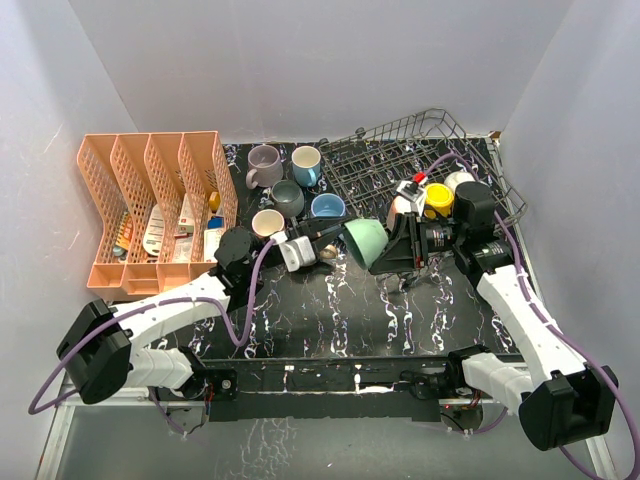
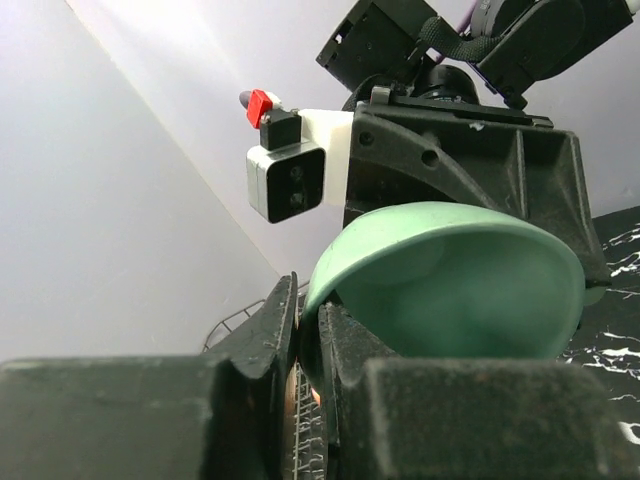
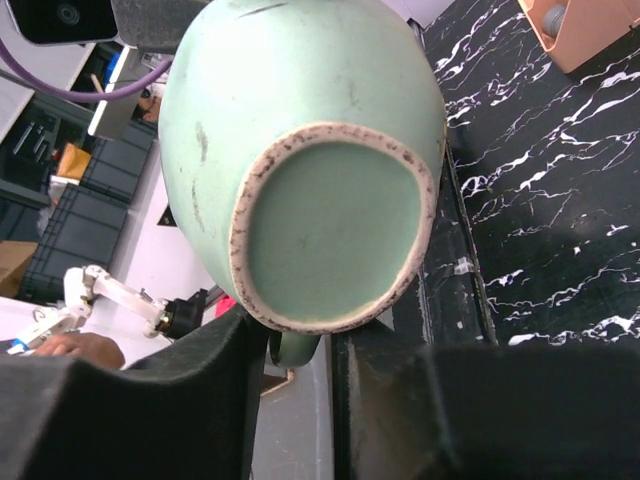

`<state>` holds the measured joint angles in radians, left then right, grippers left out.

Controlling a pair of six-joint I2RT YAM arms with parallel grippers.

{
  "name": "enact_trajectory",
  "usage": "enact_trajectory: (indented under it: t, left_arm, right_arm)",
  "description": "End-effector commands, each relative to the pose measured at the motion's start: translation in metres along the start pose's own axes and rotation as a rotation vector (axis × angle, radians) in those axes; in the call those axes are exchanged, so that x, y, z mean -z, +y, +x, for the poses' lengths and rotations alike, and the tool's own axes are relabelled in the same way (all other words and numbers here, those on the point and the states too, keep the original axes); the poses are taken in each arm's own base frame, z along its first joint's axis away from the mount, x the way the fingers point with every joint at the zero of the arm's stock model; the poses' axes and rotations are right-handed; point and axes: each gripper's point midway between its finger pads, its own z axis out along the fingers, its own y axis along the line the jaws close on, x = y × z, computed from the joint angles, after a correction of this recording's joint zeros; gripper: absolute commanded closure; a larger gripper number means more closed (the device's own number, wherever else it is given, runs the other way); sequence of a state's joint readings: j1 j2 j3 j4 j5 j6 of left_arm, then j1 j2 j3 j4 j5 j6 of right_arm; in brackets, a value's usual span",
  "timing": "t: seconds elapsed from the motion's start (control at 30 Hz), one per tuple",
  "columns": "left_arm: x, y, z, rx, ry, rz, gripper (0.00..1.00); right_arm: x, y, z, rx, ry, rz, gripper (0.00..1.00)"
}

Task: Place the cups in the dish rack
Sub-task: Turn the cup upside down in the dish rack.

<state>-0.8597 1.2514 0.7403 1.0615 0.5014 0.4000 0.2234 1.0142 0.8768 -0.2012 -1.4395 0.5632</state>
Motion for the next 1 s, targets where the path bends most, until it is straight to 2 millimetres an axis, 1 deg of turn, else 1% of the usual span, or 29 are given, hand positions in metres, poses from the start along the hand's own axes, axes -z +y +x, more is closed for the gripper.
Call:
enact_trajectory:
  t: [0.0, 0.03, 0.1, 0.23, 0.33, 0.4, 0.47, 0.53, 0.57, 0.6, 0.63, 0.67, 0.77, 0.83, 0.87, 0.97]
  left_arm:
    - [-0.012, 0.014, -0.034, -0.062, -0.097, -0.005, 1.00]
    - [-0.012, 0.013, -0.033, -0.060, -0.095, -0.001, 1.00]
    - [-0.012, 0.012, -0.032, -0.055, -0.094, 0.002, 1.00]
    - [-0.009, 0.010, -0.029, -0.032, -0.082, 0.000, 0.99]
    - [-0.003, 0.009, -0.028, -0.002, -0.075, -0.021, 0.80]
    - [0.004, 0.005, -0.026, 0.031, -0.071, -0.033, 0.65]
    - [0.011, 0.003, -0.028, 0.076, -0.074, -0.048, 0.56]
    - [0.018, 0.000, -0.027, 0.119, -0.063, -0.060, 0.52]
    - [0.021, -0.002, -0.027, 0.142, -0.054, -0.060, 0.45]
    - [0.025, -0.006, -0.024, 0.184, -0.037, -0.059, 0.32]
    - [0.030, -0.009, -0.021, 0.224, -0.013, -0.062, 0.15]
    - [0.035, -0.011, -0.018, 0.262, 0.008, -0.076, 0.04]
    - [0.055, -0.013, -0.015, 0.366, 0.056, -0.146, 0.03]
    - [0.070, -0.015, -0.010, 0.442, 0.099, -0.195, 0.03]
    - [0.077, -0.016, -0.007, 0.480, 0.123, -0.222, 0.03]
    - [0.099, -0.020, 0.006, 0.589, 0.213, -0.305, 0.03]
  right_arm:
    - [-0.002, 0.011, -0.003, 0.070, 0.008, -0.036, 0.79]
    - [-0.003, 0.012, -0.003, 0.068, 0.010, -0.040, 0.85]
    - [-0.003, 0.012, -0.003, 0.065, 0.011, -0.045, 0.92]
    - [-0.002, 0.011, -0.005, 0.079, 0.011, -0.052, 0.92]
    - [-0.001, 0.009, -0.007, 0.085, 0.008, -0.051, 0.92]
    - [0.001, 0.009, -0.009, 0.098, 0.003, -0.049, 0.92]
    - [0.003, 0.008, -0.012, 0.114, -0.003, -0.044, 0.92]
    - [0.004, 0.007, -0.014, 0.133, -0.008, -0.040, 0.92]
    - [0.005, 0.006, -0.014, 0.141, -0.010, -0.038, 0.92]
    - [0.006, 0.005, -0.015, 0.152, -0.012, -0.036, 0.92]
    - [0.007, 0.003, -0.015, 0.170, -0.013, -0.033, 0.92]
    - [0.007, 0.000, -0.015, 0.181, -0.015, -0.027, 0.92]
    - [0.010, -0.013, -0.015, 0.221, -0.028, 0.019, 0.92]
    - [0.012, -0.027, -0.015, 0.270, -0.032, 0.088, 0.92]
    - [0.014, -0.038, -0.014, 0.273, -0.028, 0.154, 0.92]
    - [0.025, -0.064, -0.021, 0.403, 0.004, 0.327, 0.92]
